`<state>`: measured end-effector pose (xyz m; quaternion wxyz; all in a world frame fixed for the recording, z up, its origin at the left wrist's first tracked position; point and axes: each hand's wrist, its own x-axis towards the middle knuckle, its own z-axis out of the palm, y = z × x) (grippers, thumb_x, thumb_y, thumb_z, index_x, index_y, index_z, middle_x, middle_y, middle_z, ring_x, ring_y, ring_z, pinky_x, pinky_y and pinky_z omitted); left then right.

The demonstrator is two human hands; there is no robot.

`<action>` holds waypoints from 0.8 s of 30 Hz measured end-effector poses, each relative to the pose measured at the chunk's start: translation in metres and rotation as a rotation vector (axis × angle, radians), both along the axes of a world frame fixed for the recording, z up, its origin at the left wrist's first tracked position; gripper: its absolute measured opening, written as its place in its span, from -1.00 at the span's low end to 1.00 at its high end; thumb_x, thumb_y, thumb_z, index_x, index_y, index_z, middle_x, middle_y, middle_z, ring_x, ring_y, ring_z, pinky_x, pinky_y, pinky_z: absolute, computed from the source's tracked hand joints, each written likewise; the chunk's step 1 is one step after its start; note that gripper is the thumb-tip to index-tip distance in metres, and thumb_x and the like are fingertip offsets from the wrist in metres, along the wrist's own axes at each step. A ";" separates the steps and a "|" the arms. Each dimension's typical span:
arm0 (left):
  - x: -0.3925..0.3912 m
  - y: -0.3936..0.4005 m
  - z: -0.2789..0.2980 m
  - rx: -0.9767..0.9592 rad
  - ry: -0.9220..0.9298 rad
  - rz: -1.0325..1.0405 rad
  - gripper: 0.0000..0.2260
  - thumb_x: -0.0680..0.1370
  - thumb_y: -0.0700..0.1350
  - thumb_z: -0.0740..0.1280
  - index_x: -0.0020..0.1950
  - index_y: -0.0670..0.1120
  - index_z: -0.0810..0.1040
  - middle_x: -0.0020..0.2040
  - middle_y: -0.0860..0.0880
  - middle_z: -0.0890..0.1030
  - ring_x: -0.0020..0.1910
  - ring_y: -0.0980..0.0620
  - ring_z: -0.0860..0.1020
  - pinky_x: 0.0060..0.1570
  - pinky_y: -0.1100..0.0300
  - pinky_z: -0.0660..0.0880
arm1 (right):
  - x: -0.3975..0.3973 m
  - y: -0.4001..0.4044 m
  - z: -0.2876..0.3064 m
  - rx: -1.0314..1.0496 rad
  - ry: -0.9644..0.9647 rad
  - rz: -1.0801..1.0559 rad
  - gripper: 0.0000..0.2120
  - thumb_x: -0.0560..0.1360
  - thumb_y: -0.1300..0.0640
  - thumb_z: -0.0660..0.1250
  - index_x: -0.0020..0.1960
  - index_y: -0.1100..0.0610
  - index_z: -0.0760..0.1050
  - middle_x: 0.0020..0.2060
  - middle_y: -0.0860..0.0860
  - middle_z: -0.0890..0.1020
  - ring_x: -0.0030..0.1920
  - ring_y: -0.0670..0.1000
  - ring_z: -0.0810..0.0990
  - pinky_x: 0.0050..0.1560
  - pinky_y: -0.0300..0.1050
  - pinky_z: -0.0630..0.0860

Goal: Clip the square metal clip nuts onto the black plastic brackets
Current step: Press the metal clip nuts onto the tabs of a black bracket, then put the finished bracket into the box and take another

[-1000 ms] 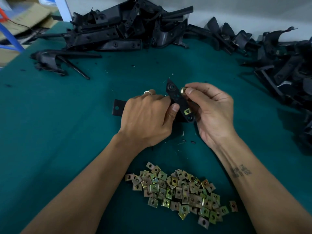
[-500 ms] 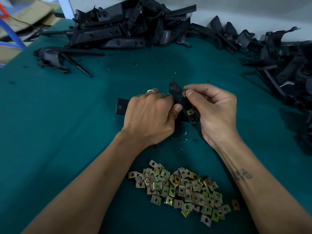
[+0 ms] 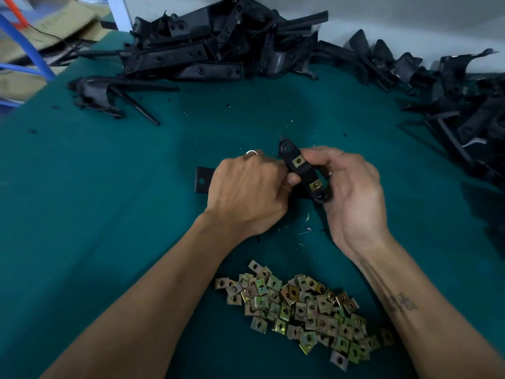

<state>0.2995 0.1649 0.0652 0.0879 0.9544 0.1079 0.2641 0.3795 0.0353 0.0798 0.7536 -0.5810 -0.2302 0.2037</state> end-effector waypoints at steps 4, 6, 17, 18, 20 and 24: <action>-0.001 0.000 0.000 0.017 0.008 0.017 -0.71 0.56 0.09 0.02 -0.32 0.01 0.25 -0.31 -0.08 0.56 -0.32 -0.20 0.52 -0.38 0.11 0.20 | -0.002 0.002 0.004 -0.072 -0.079 0.012 -0.76 0.46 0.09 0.22 -0.20 0.19 0.61 -0.24 -0.02 0.67 -0.14 -0.09 0.61 -0.12 -0.18 0.52; -0.001 0.001 0.001 0.037 0.020 0.037 -0.72 0.54 0.07 0.05 -0.34 0.01 0.23 -0.33 -0.08 0.54 -0.35 -0.20 0.50 -0.38 0.12 0.18 | -0.005 0.004 0.004 -0.099 -0.184 0.017 -0.83 0.45 0.13 0.28 -0.18 0.24 0.55 -0.32 -0.04 0.62 -0.24 -0.12 0.56 -0.16 -0.26 0.49; -0.024 -0.022 0.048 0.169 0.037 0.040 -0.74 0.48 -0.04 0.14 -0.33 -0.10 0.49 -0.34 -0.07 0.57 -0.24 -0.18 0.55 -0.41 0.14 0.23 | -0.009 -0.030 0.034 -0.233 -0.361 0.174 -0.78 0.43 0.02 0.41 0.08 -0.06 0.56 0.10 -0.03 0.65 0.23 0.12 0.60 0.34 0.25 0.44; -0.026 -0.033 0.056 0.137 -0.039 0.031 -0.75 0.50 -0.05 0.14 -0.33 -0.11 0.46 -0.34 -0.07 0.56 -0.27 -0.19 0.54 -0.41 0.13 0.26 | -0.015 -0.041 0.039 -0.199 -0.356 0.161 -0.71 0.46 -0.02 0.40 0.17 -0.09 0.55 0.17 -0.06 0.63 0.27 0.10 0.58 0.36 0.23 0.43; -0.031 -0.061 0.068 -0.046 -0.207 0.044 -0.72 0.56 -0.01 0.13 -0.32 -0.06 0.35 -0.36 -0.07 0.52 -0.35 -0.19 0.50 -0.42 0.16 0.23 | -0.035 -0.069 0.047 -0.180 -0.431 -0.030 -0.56 0.51 -0.08 0.40 0.35 -0.04 0.45 0.25 -0.12 0.57 0.33 0.04 0.54 0.37 0.10 0.43; -0.041 -0.147 0.085 -0.646 -0.373 -0.074 -0.48 0.64 0.30 -0.02 -0.31 0.01 0.42 -0.44 0.03 0.50 -0.43 0.15 0.49 -0.48 0.09 0.33 | -0.091 -0.136 0.043 -0.192 -0.530 -0.451 -0.66 0.52 0.06 0.45 0.24 0.09 0.49 0.06 -0.06 0.65 0.10 0.00 0.65 0.14 0.06 0.58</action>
